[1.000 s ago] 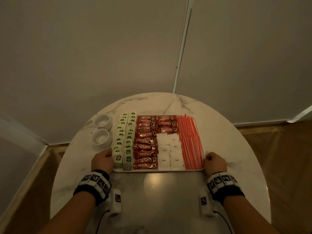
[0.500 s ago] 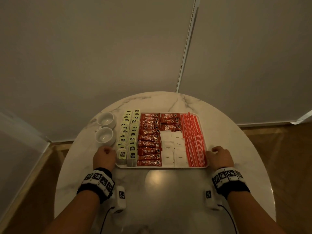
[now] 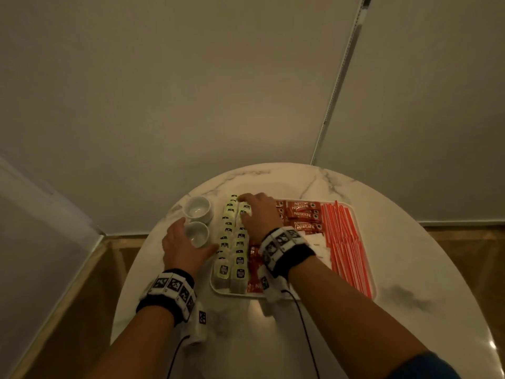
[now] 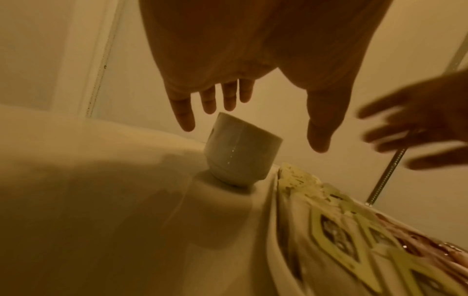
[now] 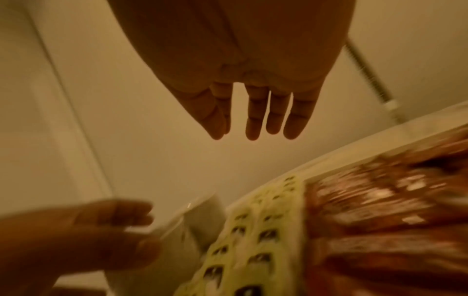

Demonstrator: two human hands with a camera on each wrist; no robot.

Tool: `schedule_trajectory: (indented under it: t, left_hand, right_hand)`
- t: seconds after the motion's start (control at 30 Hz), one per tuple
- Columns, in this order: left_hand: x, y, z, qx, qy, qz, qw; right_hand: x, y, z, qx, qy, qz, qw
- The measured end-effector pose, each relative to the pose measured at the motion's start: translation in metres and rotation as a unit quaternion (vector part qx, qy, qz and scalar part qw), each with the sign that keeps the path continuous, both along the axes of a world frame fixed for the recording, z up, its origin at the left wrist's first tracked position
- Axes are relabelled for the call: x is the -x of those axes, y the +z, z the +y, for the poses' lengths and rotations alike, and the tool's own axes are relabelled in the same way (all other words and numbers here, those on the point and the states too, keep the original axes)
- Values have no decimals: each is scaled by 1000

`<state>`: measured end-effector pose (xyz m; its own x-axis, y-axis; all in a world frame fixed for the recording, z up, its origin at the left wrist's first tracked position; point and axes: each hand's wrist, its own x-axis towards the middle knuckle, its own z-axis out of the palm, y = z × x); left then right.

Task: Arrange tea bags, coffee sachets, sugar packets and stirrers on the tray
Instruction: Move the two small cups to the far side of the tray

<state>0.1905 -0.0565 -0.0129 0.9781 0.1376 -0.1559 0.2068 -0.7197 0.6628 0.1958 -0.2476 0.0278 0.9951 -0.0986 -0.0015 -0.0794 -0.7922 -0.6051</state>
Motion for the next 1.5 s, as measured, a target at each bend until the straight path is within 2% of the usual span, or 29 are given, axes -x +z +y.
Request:
schedule_trajectory:
  t: [0.13,0.23,0.37,0.53,0.7,0.87,1.07,1.27,1.5]
  left_hand:
    - [-23,-32,8,-11,-8,4,1000]
    - [-29,-30,8,-11,-16,-15,1000]
    - [-33,-39,17,-36,-35,0,999]
    - [-24,-26,22,-83,-62,-3,995]
    - [-20,-25,26,-94,-83,13,992]
    - [-17,-21,24,-109,-88,16,990]
    - [-10,-12,18,-120,-94,23,988]
    - [-9,-8,6,-103,-78,-15,992]
    - [-11,5,-10,-103,-88,-47,990]
  right_hand:
    - [-36,-15,41,19,76,29,996]
    - [-56,-31,62,-11,88,56,995]
    - [-76,-47,77,-38,101,78,991]
    - [-97,-54,83,17,173,120,978]
    - [-103,-56,79,37,181,126,975]
    - [-91,-39,57,-1,119,66,991]
    - [-93,-18,-22,-66,-24,-13,997]
    - [-101,-41,-93,-47,-134,-29,989]
    - [-116,-71,-117,-3,-156,17,988]
